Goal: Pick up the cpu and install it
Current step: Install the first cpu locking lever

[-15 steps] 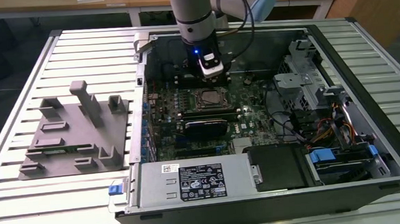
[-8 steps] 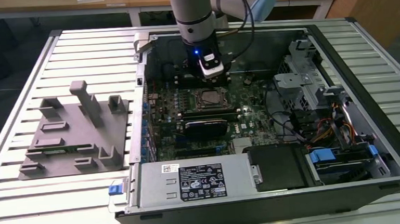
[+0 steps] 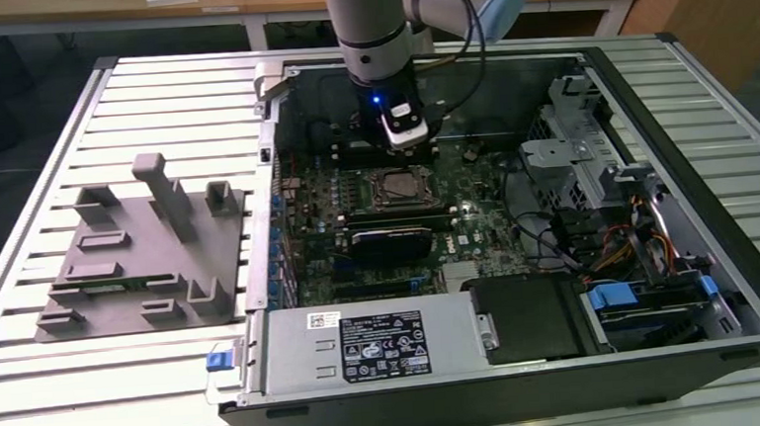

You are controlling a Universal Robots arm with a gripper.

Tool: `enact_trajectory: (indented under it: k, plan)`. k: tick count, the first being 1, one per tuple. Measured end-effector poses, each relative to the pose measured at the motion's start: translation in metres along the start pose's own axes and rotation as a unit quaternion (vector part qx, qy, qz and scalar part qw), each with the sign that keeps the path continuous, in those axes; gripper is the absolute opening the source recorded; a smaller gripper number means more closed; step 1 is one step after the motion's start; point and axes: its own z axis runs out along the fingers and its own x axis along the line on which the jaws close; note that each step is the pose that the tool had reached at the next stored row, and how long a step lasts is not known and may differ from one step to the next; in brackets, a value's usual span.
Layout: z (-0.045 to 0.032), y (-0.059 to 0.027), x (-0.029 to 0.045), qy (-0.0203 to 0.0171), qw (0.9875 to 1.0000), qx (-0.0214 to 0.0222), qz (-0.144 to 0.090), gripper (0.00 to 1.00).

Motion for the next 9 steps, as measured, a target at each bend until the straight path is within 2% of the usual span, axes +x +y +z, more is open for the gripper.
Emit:
enact_trajectory:
  k: [5,9]
  plan:
    - [-0.0009,0.0005,-0.0011,0.0006,1.0,-0.0017,0.0,0.11]
    - [-0.007,0.0012,-0.0024,0.0006,1.0,-0.0017,0.0,0.11]
